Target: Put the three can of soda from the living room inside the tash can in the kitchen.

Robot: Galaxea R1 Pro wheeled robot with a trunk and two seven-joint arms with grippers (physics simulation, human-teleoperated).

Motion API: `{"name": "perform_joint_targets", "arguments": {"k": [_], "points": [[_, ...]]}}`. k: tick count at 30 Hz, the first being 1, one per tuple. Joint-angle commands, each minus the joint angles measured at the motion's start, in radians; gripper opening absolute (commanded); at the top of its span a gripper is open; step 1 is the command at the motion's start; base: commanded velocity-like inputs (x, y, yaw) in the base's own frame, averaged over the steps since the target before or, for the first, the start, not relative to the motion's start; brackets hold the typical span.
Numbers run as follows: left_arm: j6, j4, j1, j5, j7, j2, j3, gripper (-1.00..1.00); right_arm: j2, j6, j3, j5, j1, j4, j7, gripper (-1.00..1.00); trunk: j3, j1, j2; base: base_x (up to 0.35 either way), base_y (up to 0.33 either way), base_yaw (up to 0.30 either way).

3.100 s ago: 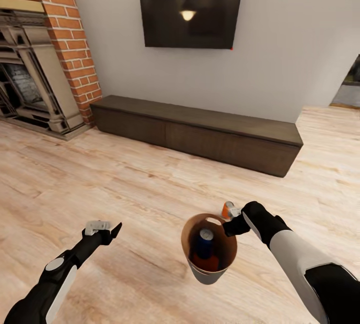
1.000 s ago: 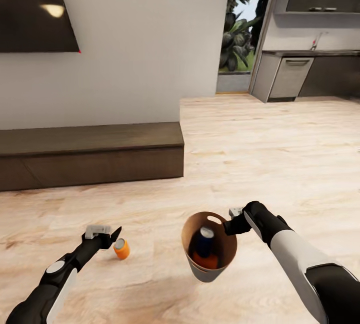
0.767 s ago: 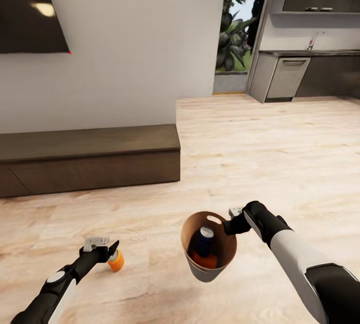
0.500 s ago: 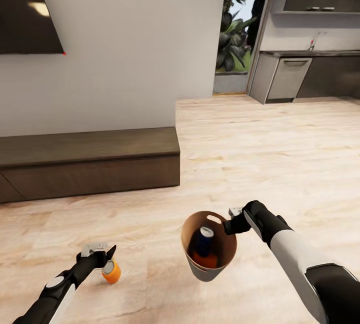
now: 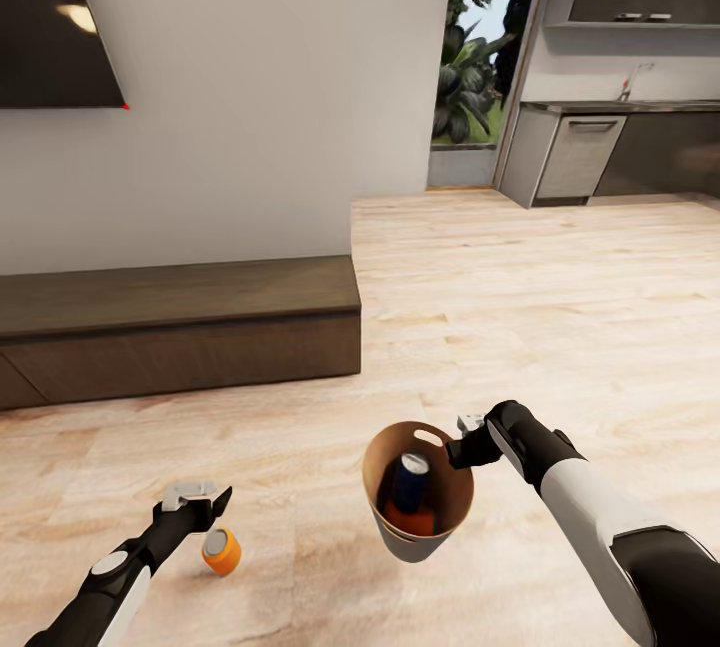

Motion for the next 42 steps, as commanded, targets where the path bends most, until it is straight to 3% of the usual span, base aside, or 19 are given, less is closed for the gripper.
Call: {"name": "perform_joint_targets", "arguments": {"k": [1,29,33,42], "points": [[0.000,-0.001,0.000,0.000,0.000,0.000,0.000,1.00,0.000,0.005,-0.004,-0.025,0.000,0.000,0.007,-1.00,0.000,0.000,0.000,0.163,0.098,0.000],[0.009,0.014,0.000,-0.002,0.016,-0.001,0.002,1.00,0.004,0.006,-0.002,-0.023,0.007,-0.027,0.007,-1.00,-0.004,0.000,0.000,0.152,0.030,0.037],[0.008,0.072,-0.003,-0.003,0.050,-0.001,-0.002,1.00,0.004,0.006,-0.002,-0.023,0.007,-0.027,0.007,-1.00,-0.004,0.000,0.000,0.016,0.000,0.000],[-0.027,0.239,-0.015,-0.003,0.064,0.002,-0.006,1.00,0.004,0.007,-0.005,-0.024,0.007,-0.028,0.007,-1.00,-0.004,0.000,0.000,0.003,0.000,0.000]]}}
